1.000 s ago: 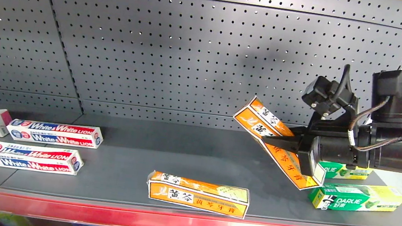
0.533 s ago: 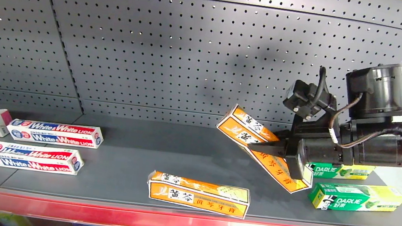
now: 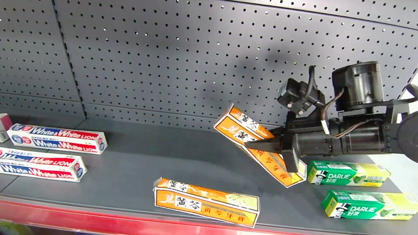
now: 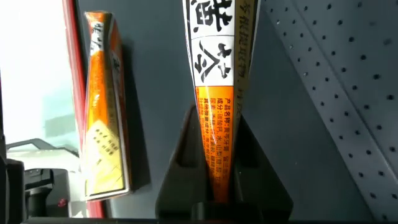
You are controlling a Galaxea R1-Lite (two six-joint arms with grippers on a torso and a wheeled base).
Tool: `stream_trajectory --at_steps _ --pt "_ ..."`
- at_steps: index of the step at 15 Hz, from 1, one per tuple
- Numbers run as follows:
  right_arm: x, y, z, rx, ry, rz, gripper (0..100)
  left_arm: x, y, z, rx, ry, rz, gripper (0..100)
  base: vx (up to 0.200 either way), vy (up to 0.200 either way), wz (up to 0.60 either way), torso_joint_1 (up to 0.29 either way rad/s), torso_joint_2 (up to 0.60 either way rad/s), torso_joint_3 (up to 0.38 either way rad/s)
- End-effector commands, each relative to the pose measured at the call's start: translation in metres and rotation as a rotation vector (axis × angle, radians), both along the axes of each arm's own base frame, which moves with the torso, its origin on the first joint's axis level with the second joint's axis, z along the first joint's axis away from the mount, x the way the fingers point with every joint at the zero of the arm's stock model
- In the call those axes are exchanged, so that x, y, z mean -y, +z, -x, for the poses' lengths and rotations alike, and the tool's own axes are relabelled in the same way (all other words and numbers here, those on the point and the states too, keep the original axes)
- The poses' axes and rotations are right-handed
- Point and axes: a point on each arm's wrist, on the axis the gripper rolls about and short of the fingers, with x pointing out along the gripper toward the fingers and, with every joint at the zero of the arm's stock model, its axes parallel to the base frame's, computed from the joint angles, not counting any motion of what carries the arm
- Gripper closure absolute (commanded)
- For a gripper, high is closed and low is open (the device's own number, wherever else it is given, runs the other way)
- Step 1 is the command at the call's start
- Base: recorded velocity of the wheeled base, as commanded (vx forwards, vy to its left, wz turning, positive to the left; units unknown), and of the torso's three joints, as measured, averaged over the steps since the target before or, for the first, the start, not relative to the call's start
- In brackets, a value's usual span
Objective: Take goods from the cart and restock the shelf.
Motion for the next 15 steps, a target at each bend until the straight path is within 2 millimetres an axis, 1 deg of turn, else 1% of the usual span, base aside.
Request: stream_trajectory --at_steps 1,3,7,10,15 --pt "-0.007 -0.010 -0.011 -0.025 0.007 0.016 100 0.000 0.000 0.000 -0.002 0.000 0.000 0 0.000 0.000 0.00 0.000 0.00 0.000" --pt "-0.006 -0.012 -0.011 -0.032 0.031 0.031 100 0.000 0.000 0.000 0.000 -0.002 0.000 0 0.000 0.000 0.00 0.000 0.00 0.000" --pt "-0.009 -0.011 -0.002 -0.050 0.053 0.052 100 0.000 0.000 0.000 0.000 0.000 0.000 0 0.000 0.000 0.00 0.000 0.00 0.000" --pt "-0.011 -0.014 0.001 -0.068 0.064 0.064 100 0.000 0.000 0.000 0.000 0.000 0.000 0 0.000 0.000 0.00 0.000 0.00 0.000" --pt "-0.006 -0.015 -0.005 -0.034 0.069 0.088 100 0.000 0.000 0.000 0.000 0.000 0.000 0 0.000 0.000 0.00 0.000 0.00 0.000"
